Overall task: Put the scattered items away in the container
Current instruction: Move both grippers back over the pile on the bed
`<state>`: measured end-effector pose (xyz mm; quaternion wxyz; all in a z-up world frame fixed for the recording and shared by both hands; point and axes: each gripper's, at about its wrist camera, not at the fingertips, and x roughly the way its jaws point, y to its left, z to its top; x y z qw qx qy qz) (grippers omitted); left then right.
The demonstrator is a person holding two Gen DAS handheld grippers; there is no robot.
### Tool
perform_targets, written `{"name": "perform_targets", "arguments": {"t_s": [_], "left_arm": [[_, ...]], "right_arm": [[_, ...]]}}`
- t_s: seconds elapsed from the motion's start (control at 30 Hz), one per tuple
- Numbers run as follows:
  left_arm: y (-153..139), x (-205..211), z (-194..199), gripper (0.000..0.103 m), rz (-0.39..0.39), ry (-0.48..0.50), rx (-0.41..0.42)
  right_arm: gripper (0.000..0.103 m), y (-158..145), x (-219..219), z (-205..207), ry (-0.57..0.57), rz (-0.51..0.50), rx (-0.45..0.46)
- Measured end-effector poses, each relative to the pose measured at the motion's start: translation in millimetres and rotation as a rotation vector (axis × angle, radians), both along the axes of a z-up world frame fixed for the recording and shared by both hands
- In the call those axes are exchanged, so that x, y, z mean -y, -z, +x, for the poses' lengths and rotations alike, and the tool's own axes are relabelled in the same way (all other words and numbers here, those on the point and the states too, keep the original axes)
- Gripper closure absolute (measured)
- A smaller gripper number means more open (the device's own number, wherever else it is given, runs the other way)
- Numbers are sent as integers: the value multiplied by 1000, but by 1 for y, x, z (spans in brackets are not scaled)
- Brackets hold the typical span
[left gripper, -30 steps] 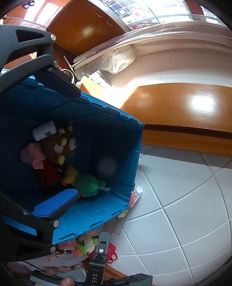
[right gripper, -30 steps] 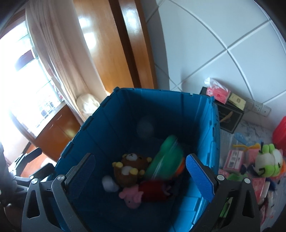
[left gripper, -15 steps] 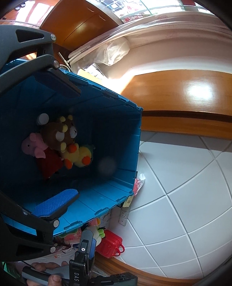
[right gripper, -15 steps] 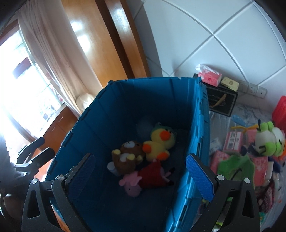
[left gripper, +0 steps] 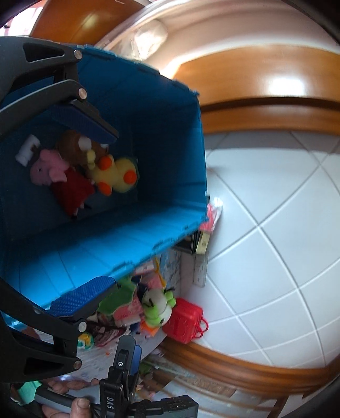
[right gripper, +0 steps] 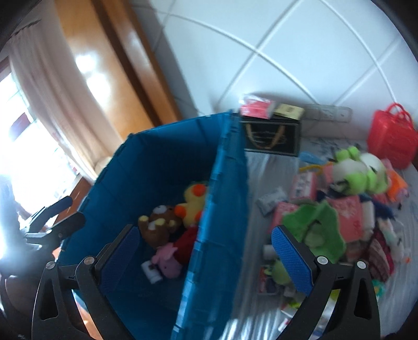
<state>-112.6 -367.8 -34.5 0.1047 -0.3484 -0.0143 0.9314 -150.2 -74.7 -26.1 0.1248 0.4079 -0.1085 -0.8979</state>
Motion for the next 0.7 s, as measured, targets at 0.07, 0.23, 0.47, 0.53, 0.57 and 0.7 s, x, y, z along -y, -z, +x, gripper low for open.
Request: {"name": "perform_targets", "arguments": {"t_s": [0.07, 0.23, 0.47, 0.53, 0.57, 0.7], "left_arm": [[1, -20, -2, 0, 0, 38, 6], [6, -80, -3, 0, -4, 118, 14], [12, -163, 7, 0, -22, 180, 43], [14, -185, 9, 0, -22, 189, 56], [15, -197, 10, 0, -24, 192, 63], [25, -241, 12, 0, -33, 201, 85]], "right_arm": [[0, 3, -29, 12, 66, -5, 9], [0, 13, -101, 41, 206, 19, 27], [0, 28, -197, 74, 315, 23, 58], [0, 32, -219, 83, 331, 24, 63], [0, 34, -230, 87, 335, 31, 66], [0, 42, -271, 99, 340, 29, 81]]}}
